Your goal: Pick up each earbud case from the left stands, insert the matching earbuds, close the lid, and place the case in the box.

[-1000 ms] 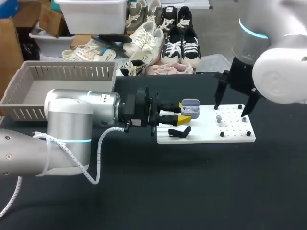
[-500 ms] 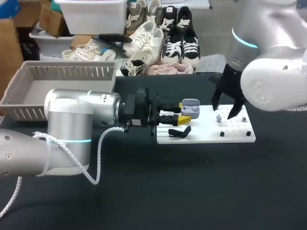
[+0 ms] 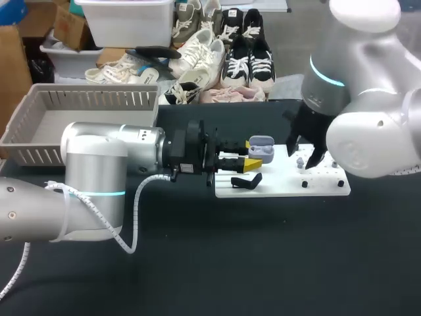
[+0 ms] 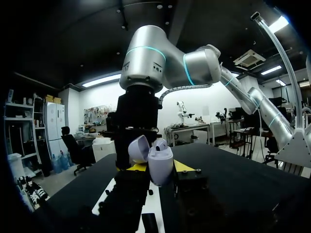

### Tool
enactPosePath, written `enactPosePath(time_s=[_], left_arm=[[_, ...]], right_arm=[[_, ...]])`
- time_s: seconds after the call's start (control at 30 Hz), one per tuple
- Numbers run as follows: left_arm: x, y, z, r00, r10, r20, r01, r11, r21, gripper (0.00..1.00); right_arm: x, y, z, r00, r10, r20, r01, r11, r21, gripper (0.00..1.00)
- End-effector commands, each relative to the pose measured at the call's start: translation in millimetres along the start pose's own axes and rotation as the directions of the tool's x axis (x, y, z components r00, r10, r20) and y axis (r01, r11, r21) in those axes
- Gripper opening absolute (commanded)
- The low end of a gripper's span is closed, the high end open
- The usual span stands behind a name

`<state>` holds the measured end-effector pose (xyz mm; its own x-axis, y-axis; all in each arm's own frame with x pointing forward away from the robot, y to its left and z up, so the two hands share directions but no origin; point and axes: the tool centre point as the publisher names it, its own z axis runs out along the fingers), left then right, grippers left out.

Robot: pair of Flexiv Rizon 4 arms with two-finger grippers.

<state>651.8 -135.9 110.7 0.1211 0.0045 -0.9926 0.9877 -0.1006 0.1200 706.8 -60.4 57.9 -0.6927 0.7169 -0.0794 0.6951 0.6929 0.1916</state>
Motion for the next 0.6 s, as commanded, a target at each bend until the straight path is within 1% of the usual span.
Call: enactPosePath(time_s=[0.03, 0.23, 0.6], left_arm=[[-0.1, -1.5, 0.1, 1.0, 0.002, 0.0, -0.002, 1.0, -0.006, 0.0], [-0.1, -1.5, 0.1, 1.0, 0.002, 0.0, -0.002, 1.0, -0.006, 0.0], [-0.1, -1.5, 0.1, 1.0, 0.002, 0.0, -0.002, 1.0, -0.006, 0.0]], right_arm=[[0.6, 0.9, 6.1, 1.0, 0.008, 0.019, -0.008, 1.0, -0.001, 0.46], [-1.0, 6.3, 11.7, 1.0, 0.005, 0.022, -0.006, 1.0, 0.008, 0.45], [-7.6, 11.2, 21.4, 1.0, 0.008, 0.025, -0.009, 1.0, 0.03, 0.42]])
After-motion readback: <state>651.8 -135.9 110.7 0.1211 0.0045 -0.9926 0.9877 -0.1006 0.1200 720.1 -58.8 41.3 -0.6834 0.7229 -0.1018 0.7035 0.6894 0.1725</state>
